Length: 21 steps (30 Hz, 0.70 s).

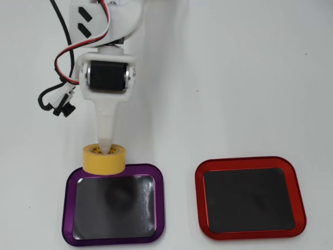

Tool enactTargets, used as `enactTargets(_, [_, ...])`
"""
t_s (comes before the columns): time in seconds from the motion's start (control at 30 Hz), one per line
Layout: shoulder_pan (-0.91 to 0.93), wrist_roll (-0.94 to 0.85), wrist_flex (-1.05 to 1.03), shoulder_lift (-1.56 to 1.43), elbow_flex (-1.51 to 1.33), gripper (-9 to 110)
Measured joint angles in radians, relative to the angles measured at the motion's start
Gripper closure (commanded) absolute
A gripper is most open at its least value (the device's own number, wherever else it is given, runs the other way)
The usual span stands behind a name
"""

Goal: Grasp a tape and put it in the right purple dish.

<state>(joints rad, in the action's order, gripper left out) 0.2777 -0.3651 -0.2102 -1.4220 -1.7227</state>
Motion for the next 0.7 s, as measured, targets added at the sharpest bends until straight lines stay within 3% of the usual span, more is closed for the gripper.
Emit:
enactTargets(0.47, [-0.009,0.0,-0.08,0.064,0.114,102])
enactTargets(0.7, [-0.002,0.0,-0.08,0.064,0.114,93])
